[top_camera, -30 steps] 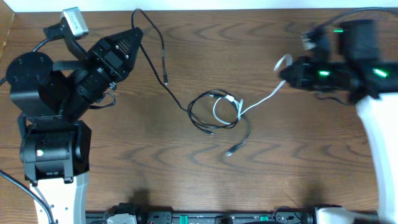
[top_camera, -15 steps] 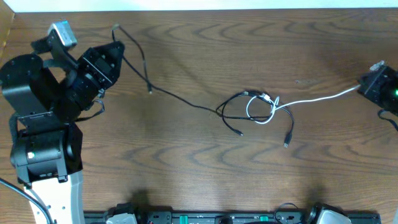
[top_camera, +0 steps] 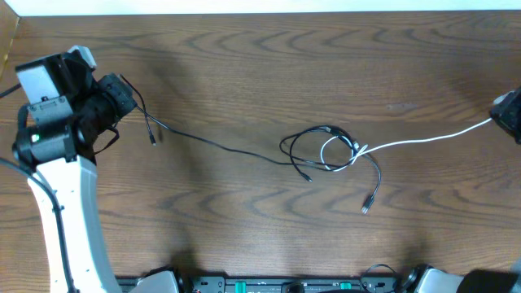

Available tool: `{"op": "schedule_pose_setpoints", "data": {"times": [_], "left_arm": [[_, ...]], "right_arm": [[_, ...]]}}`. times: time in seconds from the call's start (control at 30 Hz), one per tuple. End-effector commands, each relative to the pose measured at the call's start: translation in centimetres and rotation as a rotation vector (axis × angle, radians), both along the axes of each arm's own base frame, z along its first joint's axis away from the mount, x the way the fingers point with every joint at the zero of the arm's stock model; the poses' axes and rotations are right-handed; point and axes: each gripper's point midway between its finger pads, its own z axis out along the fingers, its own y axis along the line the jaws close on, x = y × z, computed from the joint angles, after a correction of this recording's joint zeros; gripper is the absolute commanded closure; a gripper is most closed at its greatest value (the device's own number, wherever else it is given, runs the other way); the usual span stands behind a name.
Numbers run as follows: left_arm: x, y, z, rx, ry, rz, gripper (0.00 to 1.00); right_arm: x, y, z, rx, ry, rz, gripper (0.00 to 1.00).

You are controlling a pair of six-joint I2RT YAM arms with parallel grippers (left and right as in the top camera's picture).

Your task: Untangle cables

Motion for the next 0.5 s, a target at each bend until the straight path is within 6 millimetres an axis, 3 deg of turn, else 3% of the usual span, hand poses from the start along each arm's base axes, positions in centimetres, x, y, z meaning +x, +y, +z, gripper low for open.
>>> {"op": "schedule_pose_setpoints", "data": {"times": [0.0, 0.17, 0.27, 0.37, 0.43, 0.47], "left_arm": [[0.0, -0.8, -0.1, 0.057, 0.012, -0.068, 0.92], [-1.1, -4.8, -1.3, 0.064, 0.077, -0.209, 0.92], [-2.6, -8.2, -2.2, 0.06, 0.14, -0.317, 0.71], [-3.6, -10.9, -2.7, 0.073, 0.166, -0.425, 0.57], [-4.5, -12.9, -2.8, 0.054, 0.173, -0.515, 0.5], [-4.9, -13.9, -2.9, 0.042, 0.176, -0.564, 0.48]], "right_arm": [[1.5, 3.1, -1.6, 0.09, -0.006, 0.2, 0.99], [2.5, 6.6, -3.7, 0.11, 0.054, 0.333, 0.99], [2.8, 8.2, -4.1, 0.1, 0.075, 0.377, 0.96], [2.6, 7.6, -4.6, 0.061, 0.11, 0.345, 0.84], [2.3, 6.8, -5.0, 0.034, 0.145, 0.302, 0.7], [2.2, 6.8, -5.1, 0.029, 0.152, 0.3, 0.57]]}}
